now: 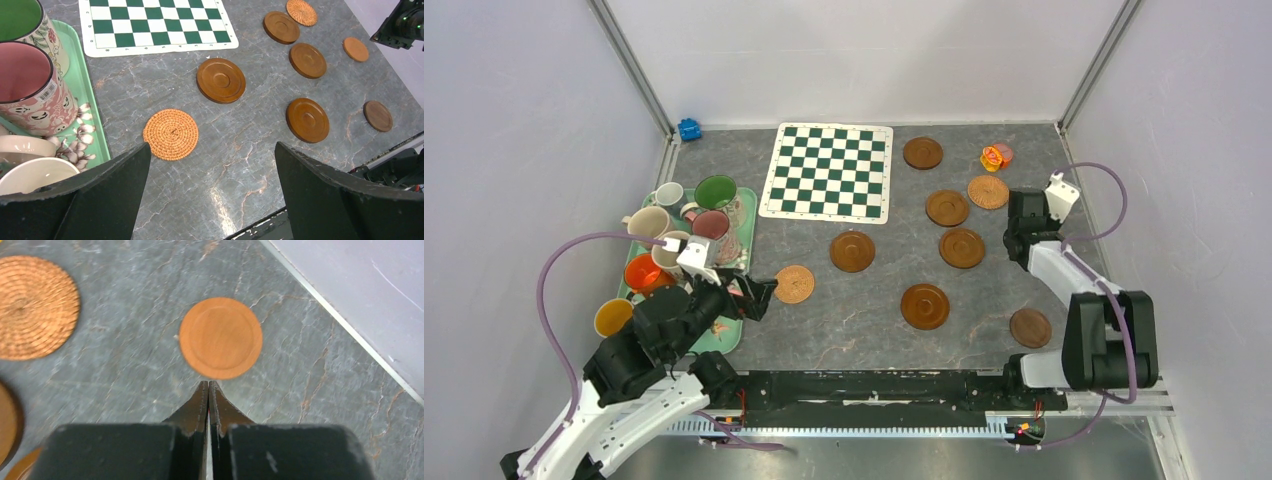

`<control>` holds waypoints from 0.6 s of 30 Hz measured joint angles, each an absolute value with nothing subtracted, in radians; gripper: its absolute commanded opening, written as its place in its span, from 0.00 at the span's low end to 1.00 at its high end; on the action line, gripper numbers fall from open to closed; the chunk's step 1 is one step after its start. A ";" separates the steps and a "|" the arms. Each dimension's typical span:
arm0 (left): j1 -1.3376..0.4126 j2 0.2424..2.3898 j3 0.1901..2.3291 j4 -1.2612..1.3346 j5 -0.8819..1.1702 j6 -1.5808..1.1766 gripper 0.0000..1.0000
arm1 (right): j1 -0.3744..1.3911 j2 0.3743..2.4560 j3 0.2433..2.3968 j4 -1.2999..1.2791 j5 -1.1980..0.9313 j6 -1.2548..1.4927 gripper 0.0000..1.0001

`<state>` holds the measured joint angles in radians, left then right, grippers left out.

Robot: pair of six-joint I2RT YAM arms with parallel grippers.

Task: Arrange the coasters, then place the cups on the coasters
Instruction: Move the coaster to the corner of the board.

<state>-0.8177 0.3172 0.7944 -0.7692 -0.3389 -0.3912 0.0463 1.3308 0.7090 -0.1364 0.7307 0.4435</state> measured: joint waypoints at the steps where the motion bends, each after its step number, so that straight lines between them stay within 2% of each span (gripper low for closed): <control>1: -0.818 0.314 0.794 -0.769 -0.339 -0.391 1.00 | 0.025 1.357 0.716 -0.126 0.729 0.434 0.00; 9: -0.818 0.310 0.794 -0.770 -0.339 -0.391 1.00 | -0.123 1.507 0.761 -0.068 0.645 0.412 0.00; 18: -0.818 0.336 0.794 -0.770 -0.340 -0.391 1.00 | -0.175 1.624 0.810 -0.066 0.521 0.389 0.00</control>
